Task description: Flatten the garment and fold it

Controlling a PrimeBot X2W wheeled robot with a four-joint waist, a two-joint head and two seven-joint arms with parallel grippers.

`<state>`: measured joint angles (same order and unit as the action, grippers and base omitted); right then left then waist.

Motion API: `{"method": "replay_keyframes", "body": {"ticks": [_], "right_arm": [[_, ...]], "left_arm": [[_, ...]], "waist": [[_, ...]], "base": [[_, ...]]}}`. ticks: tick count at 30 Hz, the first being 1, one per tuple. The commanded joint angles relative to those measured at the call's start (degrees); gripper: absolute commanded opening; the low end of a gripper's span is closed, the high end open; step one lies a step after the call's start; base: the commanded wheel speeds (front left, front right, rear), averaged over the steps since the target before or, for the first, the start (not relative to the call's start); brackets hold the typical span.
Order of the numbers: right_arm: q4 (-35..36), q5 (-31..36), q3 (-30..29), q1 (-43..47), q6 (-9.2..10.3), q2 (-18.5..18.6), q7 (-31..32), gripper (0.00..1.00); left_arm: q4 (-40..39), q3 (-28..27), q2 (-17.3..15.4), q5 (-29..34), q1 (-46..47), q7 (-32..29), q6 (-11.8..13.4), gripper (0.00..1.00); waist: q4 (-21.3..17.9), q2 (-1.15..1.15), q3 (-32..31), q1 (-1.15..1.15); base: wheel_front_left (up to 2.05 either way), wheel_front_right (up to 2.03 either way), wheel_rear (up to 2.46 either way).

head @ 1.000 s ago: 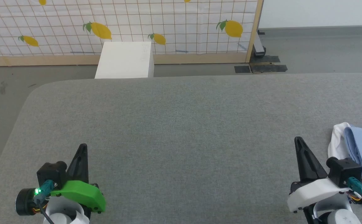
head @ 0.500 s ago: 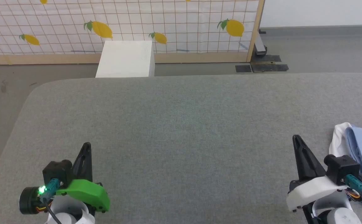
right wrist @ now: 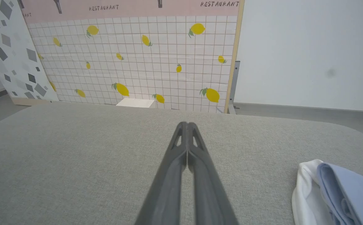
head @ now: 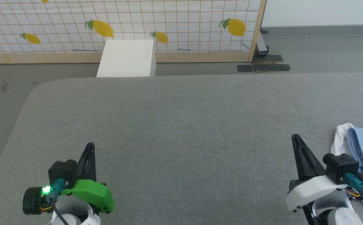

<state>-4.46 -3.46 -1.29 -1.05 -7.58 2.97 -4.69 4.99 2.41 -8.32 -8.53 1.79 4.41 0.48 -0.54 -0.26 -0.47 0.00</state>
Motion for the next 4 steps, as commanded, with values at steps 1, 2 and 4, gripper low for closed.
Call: {"method": "replay_keyframes", "body": {"ticks": [1, 2, 4], "right_arm": [[0.59, 0.80, 0.20, 0.73, 0.06, -0.07, 0.40, 0.00], [0.71, 0.88, 0.23, 0.74, 0.06, -0.07, 0.52, 0.00], [0.91, 1.02, 0.29, 0.76, 0.06, -0.07, 0.75, 0.00]], "left_arm": [[-0.50, -0.33, 0.66, 0.86, -0.75, -0.24, -0.33, 0.00], [-0.63, -0.39, 0.80, 1.09, -0.78, -0.37, -0.34, 0.00], [-0.88, -0.51, 1.06, 1.50, -0.84, -0.59, -0.34, 0.00]], "waist": [[0.02, 0.18, 0.01, 0.00], [0.04, 0.19, 0.03, 0.00], [0.06, 0.19, 0.05, 0.00]], "base": [[0.00, 0.00, 0.00], [0.00, 0.00, 0.00], [0.00, 0.00, 0.00]]}}
